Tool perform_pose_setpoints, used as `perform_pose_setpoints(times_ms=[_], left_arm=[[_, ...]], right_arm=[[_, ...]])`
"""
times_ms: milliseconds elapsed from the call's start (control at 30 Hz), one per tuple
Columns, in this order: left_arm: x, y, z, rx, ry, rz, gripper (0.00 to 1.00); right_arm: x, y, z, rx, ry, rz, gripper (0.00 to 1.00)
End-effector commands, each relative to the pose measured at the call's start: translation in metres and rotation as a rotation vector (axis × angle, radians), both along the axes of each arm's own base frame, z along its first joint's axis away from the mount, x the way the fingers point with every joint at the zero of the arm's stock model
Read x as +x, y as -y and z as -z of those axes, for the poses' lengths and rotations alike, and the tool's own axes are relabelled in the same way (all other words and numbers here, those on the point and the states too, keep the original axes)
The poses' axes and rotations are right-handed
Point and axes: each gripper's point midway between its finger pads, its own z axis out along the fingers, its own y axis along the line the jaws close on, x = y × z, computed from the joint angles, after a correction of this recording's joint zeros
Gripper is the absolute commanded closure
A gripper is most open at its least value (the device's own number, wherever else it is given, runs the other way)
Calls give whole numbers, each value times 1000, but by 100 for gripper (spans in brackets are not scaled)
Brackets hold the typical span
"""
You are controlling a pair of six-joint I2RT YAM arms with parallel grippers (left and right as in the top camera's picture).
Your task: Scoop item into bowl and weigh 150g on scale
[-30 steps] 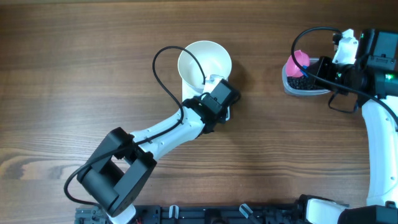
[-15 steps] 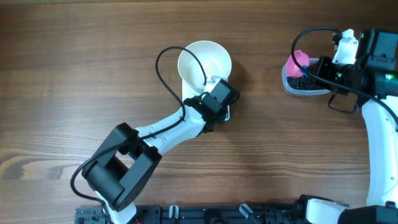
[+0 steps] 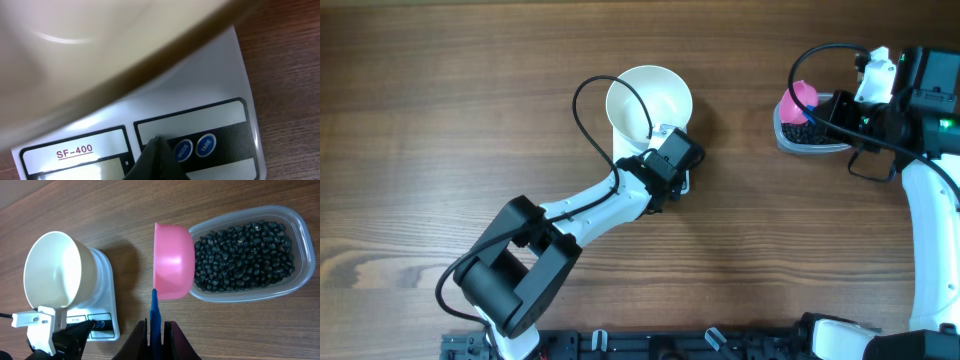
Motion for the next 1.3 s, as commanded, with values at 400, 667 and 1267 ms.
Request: perform_pose_setpoints(times_ms=[400,667,1267], left_arm=[[-3,-11,26,-58,-134,17,96],[10,1,-47,-170,0,31,96],[4,-42,-176,-460,114,4,96]], right_arm=[[2,3,-13,-29,41,-5,96],[3,4,-13,-29,45,-5,96],[8,4,-17,-34,69,-5,96]])
